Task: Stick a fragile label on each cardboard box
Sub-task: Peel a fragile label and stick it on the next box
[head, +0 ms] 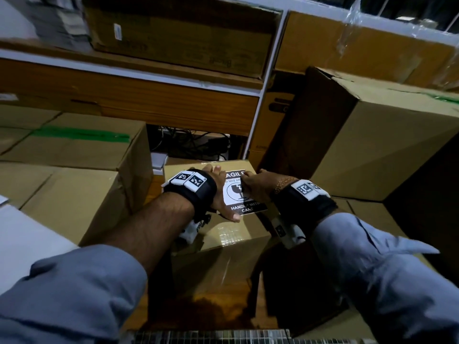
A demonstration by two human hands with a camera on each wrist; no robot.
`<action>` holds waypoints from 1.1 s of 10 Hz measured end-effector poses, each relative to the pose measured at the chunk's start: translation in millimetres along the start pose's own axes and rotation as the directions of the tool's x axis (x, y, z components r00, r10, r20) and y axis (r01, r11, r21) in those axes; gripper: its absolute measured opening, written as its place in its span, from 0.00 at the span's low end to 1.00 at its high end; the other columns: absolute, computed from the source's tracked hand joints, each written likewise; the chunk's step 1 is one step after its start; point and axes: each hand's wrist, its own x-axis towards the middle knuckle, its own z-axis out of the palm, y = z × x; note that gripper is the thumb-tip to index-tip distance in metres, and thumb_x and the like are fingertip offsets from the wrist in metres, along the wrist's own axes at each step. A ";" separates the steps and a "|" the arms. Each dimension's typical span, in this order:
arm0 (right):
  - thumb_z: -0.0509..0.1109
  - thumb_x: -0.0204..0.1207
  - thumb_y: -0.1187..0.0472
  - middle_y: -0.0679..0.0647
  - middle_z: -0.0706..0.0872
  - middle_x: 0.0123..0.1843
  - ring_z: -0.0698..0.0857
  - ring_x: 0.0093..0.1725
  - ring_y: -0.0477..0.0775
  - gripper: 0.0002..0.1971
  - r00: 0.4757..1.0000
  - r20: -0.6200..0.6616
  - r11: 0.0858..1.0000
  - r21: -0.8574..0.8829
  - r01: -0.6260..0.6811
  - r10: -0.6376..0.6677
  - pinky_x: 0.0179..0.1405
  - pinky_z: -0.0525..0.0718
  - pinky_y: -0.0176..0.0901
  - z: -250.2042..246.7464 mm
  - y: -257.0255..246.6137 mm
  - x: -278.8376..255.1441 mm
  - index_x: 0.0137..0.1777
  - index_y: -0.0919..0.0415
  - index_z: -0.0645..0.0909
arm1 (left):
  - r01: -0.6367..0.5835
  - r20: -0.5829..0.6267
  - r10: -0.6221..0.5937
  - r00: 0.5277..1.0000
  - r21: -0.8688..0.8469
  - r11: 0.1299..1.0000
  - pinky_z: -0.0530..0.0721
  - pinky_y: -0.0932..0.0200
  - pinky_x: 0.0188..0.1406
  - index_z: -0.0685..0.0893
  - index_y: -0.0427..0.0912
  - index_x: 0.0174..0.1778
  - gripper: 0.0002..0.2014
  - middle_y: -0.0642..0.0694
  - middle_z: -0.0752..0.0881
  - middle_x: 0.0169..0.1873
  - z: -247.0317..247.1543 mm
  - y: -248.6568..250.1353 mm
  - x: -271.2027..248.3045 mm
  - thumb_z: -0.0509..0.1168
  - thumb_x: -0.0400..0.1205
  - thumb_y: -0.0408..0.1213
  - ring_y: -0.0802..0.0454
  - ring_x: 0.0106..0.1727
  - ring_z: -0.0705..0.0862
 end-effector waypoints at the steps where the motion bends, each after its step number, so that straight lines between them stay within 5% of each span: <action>1: 0.62 0.92 0.56 0.70 0.77 0.80 0.77 0.79 0.70 0.24 0.994 -0.029 0.920 0.382 -0.090 0.109 0.55 0.83 0.40 11.2 -0.1 -23.5 0.81 0.70 0.73 | -0.014 0.030 0.014 0.999 0.016 1.000 0.52 0.32 0.87 0.48 0.53 0.90 0.70 0.38 0.53 0.89 0.5 0.0 1.4 0.65 0.57 0.88 0.33 0.88 0.51; 2: 0.62 0.91 0.55 0.65 0.70 0.86 0.69 0.84 0.73 0.25 0.996 0.045 0.965 0.247 -0.084 0.075 0.75 0.79 0.59 8.9 -6.7 -49.5 0.85 0.61 0.69 | -0.017 0.032 0.017 0.999 -0.003 1.000 0.51 0.34 0.88 0.46 0.50 0.91 0.68 0.37 0.50 0.90 -5.0 3.2 -4.2 0.68 0.62 0.84 0.34 0.89 0.49; 3: 0.60 0.91 0.58 0.56 0.63 0.90 0.64 0.85 0.71 0.29 0.985 0.095 0.909 0.379 -0.172 0.147 0.77 0.75 0.69 10.9 -19.5 -71.1 0.90 0.57 0.59 | 0.048 0.038 -0.047 0.998 -0.036 0.998 0.55 0.35 0.88 0.44 0.46 0.91 0.73 0.38 0.49 0.90 -3.6 1.2 -4.1 0.70 0.59 0.84 0.35 0.90 0.49; 6: 0.72 0.84 0.52 0.62 0.80 0.74 0.78 0.74 0.64 0.30 0.984 0.060 0.923 0.341 -0.178 0.167 0.70 0.81 0.60 13.0 -37.6 -112.8 0.84 0.56 0.71 | 0.006 0.043 -0.004 0.999 -0.064 0.998 0.53 0.32 0.87 0.44 0.58 0.91 0.72 0.43 0.46 0.91 -5.4 -5.6 -0.6 0.71 0.56 0.84 0.37 0.91 0.47; 7: 0.71 0.86 0.54 0.60 0.81 0.73 0.82 0.72 0.61 0.24 0.975 0.077 0.874 0.433 -0.222 0.209 0.73 0.82 0.57 3.2 -35.6 -124.1 0.80 0.59 0.75 | -0.015 0.021 0.017 1.000 -0.129 0.992 0.60 0.42 0.85 0.56 0.58 0.90 0.61 0.43 0.57 0.90 -10.7 -9.2 -1.9 0.75 0.64 0.78 0.39 0.89 0.58; 8: 0.72 0.85 0.54 0.59 0.81 0.74 0.82 0.72 0.61 0.25 0.974 0.009 0.864 0.460 -0.204 0.225 0.72 0.82 0.55 -4.2 -37.5 -125.2 0.79 0.60 0.75 | -0.015 -0.022 0.012 1.000 -0.145 0.989 0.70 0.51 0.76 0.68 0.47 0.86 0.45 0.40 0.72 0.83 -16.6 -14.8 3.0 0.70 0.78 0.69 0.39 0.81 0.73; 9: 0.72 0.84 0.54 0.57 0.64 0.90 0.64 0.87 0.64 0.37 0.984 -0.111 0.865 0.497 -0.068 0.140 0.83 0.73 0.61 -1.8 -51.7 -111.3 0.90 0.57 0.60 | 0.000 -0.022 -0.001 1.000 -0.080 0.997 0.69 0.51 0.77 0.65 0.43 0.88 0.35 0.35 0.68 0.85 -19.9 -18.4 9.1 0.63 0.88 0.57 0.37 0.83 0.69; 10: 0.69 0.86 0.50 0.54 0.45 0.94 0.47 0.92 0.65 0.45 0.990 -0.138 0.868 0.495 0.047 0.024 0.87 0.58 0.64 4.0 -71.0 -92.0 0.93 0.57 0.43 | 0.031 -0.043 -0.032 0.999 -0.040 0.999 0.71 0.53 0.75 0.61 0.49 0.90 0.32 0.32 0.61 0.87 -21.3 -18.6 10.2 0.59 0.91 0.54 0.36 0.84 0.69; 11: 0.71 0.85 0.49 0.55 0.45 0.94 0.48 0.92 0.63 0.47 0.990 -0.138 0.862 0.503 0.062 0.010 0.87 0.58 0.62 5.5 -81.6 -84.4 0.93 0.60 0.44 | 0.025 -0.042 -0.026 0.999 -0.021 0.999 0.74 0.53 0.72 0.65 0.51 0.89 0.33 0.34 0.69 0.84 -21.1 -21.3 11.9 0.61 0.89 0.58 0.36 0.80 0.73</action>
